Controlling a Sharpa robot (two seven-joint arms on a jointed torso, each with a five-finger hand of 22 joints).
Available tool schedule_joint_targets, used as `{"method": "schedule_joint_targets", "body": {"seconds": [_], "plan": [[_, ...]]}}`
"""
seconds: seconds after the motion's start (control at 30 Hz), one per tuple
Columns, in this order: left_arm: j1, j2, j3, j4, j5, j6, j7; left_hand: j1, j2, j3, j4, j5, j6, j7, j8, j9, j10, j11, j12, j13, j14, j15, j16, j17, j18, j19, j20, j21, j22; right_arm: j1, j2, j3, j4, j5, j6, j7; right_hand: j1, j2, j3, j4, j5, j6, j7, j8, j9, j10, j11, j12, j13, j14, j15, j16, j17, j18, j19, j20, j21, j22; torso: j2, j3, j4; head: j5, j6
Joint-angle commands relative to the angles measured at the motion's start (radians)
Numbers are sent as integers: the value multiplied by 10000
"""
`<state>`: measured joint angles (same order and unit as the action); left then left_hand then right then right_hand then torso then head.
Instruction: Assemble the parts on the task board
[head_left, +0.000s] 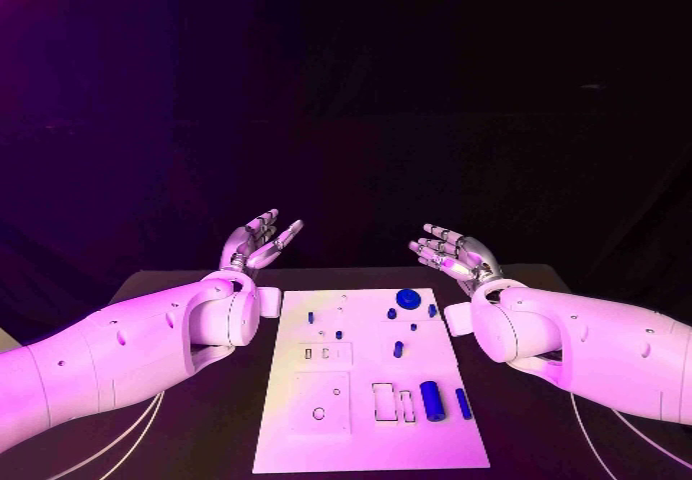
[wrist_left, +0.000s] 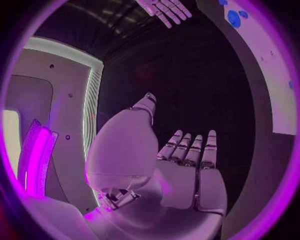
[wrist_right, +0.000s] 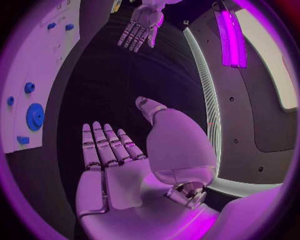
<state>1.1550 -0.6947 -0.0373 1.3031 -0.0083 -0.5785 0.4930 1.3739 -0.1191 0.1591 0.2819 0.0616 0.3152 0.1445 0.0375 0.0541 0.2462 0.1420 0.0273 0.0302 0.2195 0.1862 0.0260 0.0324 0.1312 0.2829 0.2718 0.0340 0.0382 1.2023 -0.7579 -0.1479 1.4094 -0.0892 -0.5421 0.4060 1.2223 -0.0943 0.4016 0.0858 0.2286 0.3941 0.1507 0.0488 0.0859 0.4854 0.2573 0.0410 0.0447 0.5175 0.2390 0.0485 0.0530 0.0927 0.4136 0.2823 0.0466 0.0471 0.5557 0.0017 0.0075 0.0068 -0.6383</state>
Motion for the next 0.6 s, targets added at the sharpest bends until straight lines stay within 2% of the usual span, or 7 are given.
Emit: {"method": "schedule_joint_targets", "body": {"seconds": [0.03,0.13,0.2,0.23,0.3,0.43,0.6], "plan": [[51,60,-3,-94,-213,976,10,520,213,319,95,14,563,582,130,69,782,312,114,73,615,31,139,91,358,72,141,82,25,151,44,-113,-182,-865,1660,-592,1161,-163,368,-596,-326,2477,1241,659,473,1973,-141,241,133,2003,-204,381,250,486,2008,61,563,260,3,0,3,1,0],[51,60,-3,-94,-213,976,10,798,168,470,19,2,954,796,207,113,1704,536,190,132,2128,351,464,329,147,1011,194,359,172,246,59,-203,-283,-969,1888,-681,1476,-244,575,-902,-313,4238,1031,1157,791,4009,-436,511,244,3605,-527,772,463,826,3746,29,1126,453,3,0,3,1,0],[51,60,-3,-94,-213,976,10,984,74,476,-15,2,1091,842,232,130,1918,603,197,144,2288,301,497,353,128,1236,158,429,201,261,62,-218,-299,-986,1924,-696,1511,-280,653,-960,-303,4390,994,1194,796,4201,-478,477,214,3761,-580,797,475,876,3954,24,1198,454,3,0,3,1,0],[62,-297,11,342,-585,1248,350,1030,52,473,-7,1,1165,858,247,140,1994,618,200,148,2329,294,503,359,133,1297,156,449,207,534,-73,-209,-386,-3513,713,-339,1526,-298,695,-988,-307,4469,970,1212,798,4299,-504,457,204,3844,-610,810,481,891,4070,11,1239,457,218,-64,31,39,-142],[62,-411,38,531,-660,1259,350,1286,36,510,-24,-2,2207,1006,523,312,3773,842,506,291,3431,302,794,540,159,2597,180,848,387,607,-119,-201,-341,-4075,628,-390,1566,-377,883,-1087,-351,5013,877,1409,856,4922,-650,479,195,4382,-784,976,547,913,4566,-133,1448,492,306,-61,50,8,-132],[63,-682,114,1052,-865,1268,348,1622,-68,656,-263,-10,3324,958,794,484,5766,817,773,383,5800,93,1512,1031,348,4141,168,1446,576,766,-263,-165,-242,-5580,610,-676,1502,-522,1107,-1168,-307,5480,728,1548,891,5607,-831,370,183,5033,-999,1166,631,903,5066,-370,1725,561,498,-37,113,-39,-73],[64,-998,179,1607,-1152,1298,288,1747,-134,920,-535,-12,4831,896,1295,752,6752,626,914,440,6671,-154,1839,1514,506,4948,146,1875,670,954,-407,-129,-195,-7271,816,-1193,1436,-629,1109,-1201,-214,5697,673,1594,916,6034,-948,314,191,5680,-1210,1432,807,898,5509,-594,2102,733,660,1,167,-103,-68]]}}
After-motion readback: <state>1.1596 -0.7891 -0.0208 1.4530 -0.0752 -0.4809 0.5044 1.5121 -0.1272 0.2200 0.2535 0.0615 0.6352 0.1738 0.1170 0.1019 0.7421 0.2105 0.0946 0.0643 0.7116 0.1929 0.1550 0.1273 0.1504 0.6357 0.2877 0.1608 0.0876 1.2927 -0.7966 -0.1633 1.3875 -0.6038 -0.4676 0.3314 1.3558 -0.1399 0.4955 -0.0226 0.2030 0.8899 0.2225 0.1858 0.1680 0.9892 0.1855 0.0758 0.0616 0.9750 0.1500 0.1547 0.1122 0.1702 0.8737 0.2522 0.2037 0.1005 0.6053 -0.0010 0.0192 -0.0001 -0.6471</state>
